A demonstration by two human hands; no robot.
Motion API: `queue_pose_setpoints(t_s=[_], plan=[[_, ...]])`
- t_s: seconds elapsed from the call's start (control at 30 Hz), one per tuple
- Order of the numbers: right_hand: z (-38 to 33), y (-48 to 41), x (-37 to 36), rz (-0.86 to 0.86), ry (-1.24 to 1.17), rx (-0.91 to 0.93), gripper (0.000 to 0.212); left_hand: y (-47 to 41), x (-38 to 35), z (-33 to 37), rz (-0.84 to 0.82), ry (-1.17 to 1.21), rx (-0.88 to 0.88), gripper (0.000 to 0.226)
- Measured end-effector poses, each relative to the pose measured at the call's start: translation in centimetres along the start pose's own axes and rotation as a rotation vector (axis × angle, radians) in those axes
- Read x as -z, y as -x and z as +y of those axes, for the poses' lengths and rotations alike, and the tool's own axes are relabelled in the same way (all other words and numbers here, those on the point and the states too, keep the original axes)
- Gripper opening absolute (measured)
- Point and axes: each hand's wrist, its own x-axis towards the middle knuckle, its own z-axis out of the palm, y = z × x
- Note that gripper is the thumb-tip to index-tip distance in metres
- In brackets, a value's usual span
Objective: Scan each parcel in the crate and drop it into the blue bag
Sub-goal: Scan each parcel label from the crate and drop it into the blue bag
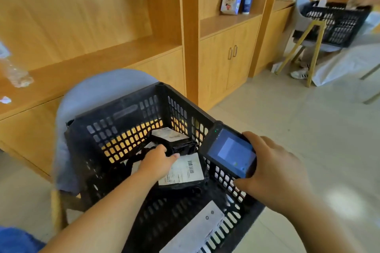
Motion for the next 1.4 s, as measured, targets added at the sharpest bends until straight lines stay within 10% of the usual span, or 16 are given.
queue_pose_setpoints(t_s=[0.3, 0.67, 1.4], plan=[[0.7, -5.1, -0.7, 0.031, -0.002, 0.018, 0.091, -8.1, -3.8, 1.0, 0.081, 0.627, 0.475, 0.081], [0.8, -5.1, -0.8, -0.002, -0.055, 0.013, 0.09, -7.8, -1.8, 0.7, -0.206, 1.156, 0.633, 0.027], [-3.8, 6.6, 2.2, 0.082, -0.084, 0.068, 0.093, 14.3, 8.4, -5.6, 0.124, 1.291, -0.014, 0.039]])
